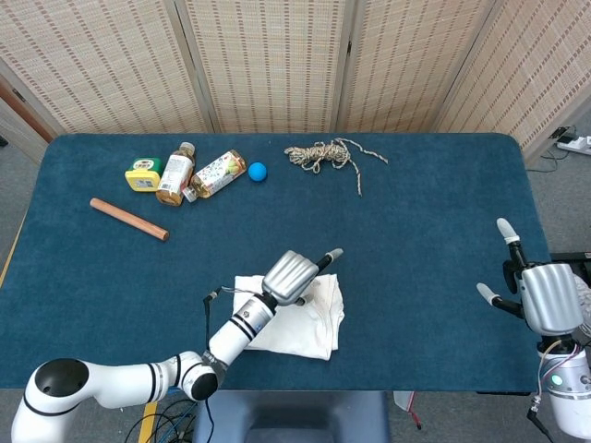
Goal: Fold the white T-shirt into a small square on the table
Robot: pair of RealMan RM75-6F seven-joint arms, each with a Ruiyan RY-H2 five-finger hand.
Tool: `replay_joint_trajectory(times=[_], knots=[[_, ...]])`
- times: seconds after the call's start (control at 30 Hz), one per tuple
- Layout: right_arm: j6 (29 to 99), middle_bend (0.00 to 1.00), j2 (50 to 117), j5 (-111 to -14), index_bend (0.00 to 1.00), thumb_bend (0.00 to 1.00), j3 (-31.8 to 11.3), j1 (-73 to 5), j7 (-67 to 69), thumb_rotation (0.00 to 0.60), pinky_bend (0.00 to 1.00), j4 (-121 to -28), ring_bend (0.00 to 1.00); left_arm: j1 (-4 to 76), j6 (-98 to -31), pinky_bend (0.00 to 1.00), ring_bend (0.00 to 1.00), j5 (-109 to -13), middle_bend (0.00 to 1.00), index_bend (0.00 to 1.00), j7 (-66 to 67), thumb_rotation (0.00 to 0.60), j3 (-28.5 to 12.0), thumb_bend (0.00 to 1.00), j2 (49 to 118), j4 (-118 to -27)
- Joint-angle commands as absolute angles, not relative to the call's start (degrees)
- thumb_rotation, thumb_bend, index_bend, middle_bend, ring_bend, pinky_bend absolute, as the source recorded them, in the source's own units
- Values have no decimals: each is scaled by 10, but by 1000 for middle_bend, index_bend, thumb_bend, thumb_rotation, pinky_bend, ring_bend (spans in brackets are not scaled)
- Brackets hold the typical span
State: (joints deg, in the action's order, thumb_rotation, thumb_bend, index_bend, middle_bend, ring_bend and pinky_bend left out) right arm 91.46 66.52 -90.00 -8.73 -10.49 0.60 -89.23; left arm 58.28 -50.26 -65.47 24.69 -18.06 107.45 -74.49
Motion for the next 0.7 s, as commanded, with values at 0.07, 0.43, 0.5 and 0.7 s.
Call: replay_joint_trajectory(times=[0.07,0.43,0.5,0.7], knots=[[917,860,663,-899,0,125,-88,-102,6,600,995,-893,931,596,-512,1000,914,-617,959,100,244,600,-211,244,1091,-704],[914,861,659,-898,0,125,-91,-104,11,600,995,-894,931,522,-557,1000,904,-614,957,97,216,600,-174,244,1002,-777],[911,861,657,-897,1,125,-92,-105,13,600,995,-894,931,505,-565,1000,895,-611,950,96,213,600,-166,244,975,-801],[885,837,644,-888,40,141,-86,-109,13,600,994,-896,918,437,-611,920,756,-598,834,110,217,600,-139,244,875,-878]])
